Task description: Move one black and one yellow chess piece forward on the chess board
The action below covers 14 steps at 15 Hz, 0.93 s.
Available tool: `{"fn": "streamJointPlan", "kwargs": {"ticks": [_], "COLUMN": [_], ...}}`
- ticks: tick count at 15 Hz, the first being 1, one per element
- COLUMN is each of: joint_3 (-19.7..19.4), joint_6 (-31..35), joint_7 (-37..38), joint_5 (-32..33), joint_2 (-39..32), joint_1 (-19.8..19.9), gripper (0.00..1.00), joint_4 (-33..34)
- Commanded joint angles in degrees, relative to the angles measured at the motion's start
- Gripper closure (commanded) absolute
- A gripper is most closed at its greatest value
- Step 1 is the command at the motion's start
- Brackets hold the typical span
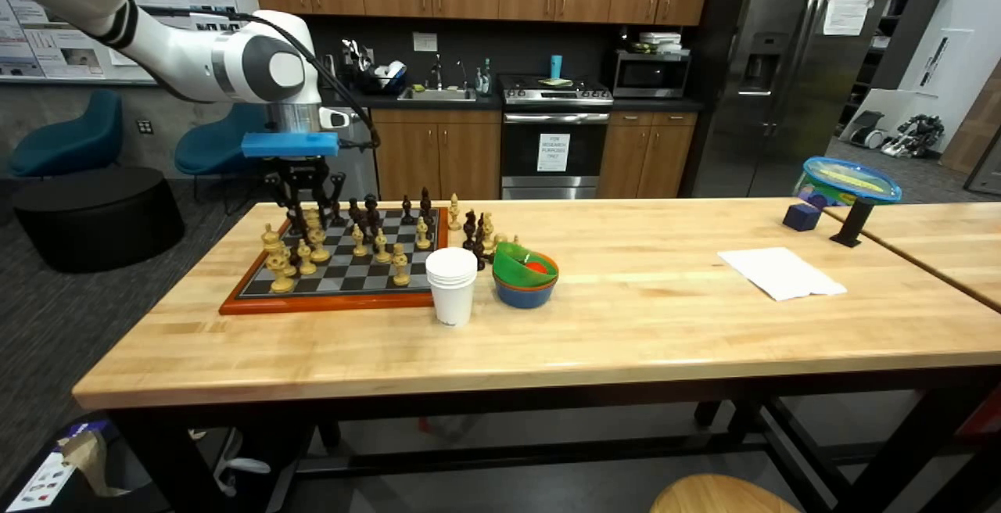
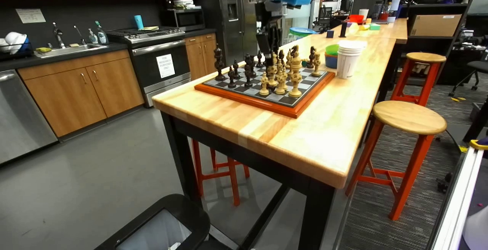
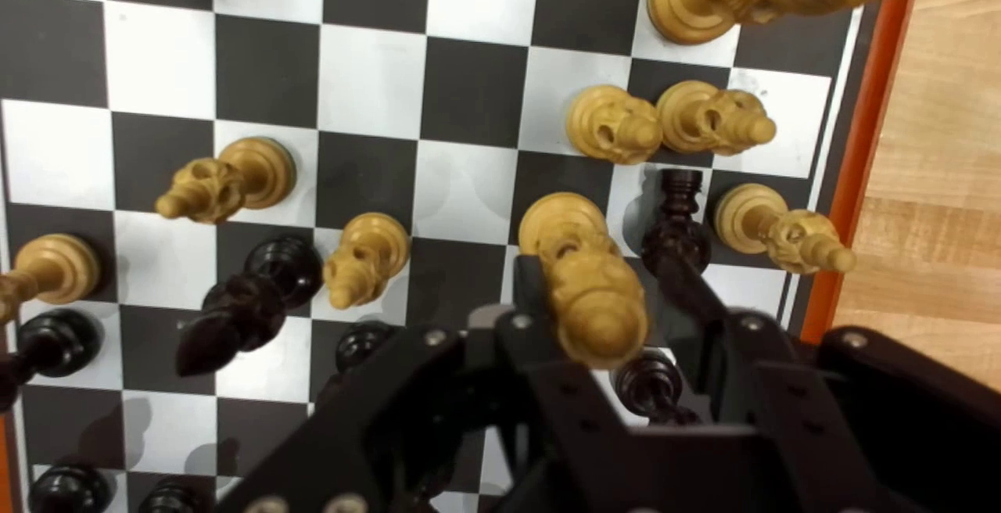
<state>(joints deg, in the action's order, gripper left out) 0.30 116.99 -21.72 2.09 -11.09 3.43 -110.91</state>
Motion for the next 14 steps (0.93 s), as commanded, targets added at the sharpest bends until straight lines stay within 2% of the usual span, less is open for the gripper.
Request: {"fn": "streamJointPlan", "kwargs": {"ticks": [1,5,14], "joint_3": [-0.27,-0.12,0.09], "joint_6": [0.9,1.32,0.17], "joint_7": [0.1,0.45,1.17], "joint_5": [-0.24,-0.19,-0.11], "joint_2": [1.34,1.85,6.55], "joint_1": [0.1,-0.06,-0.74], "gripper": [0.28,0.0,0.0], "joint_4": [-1.23,-1.87,-1.81]}}
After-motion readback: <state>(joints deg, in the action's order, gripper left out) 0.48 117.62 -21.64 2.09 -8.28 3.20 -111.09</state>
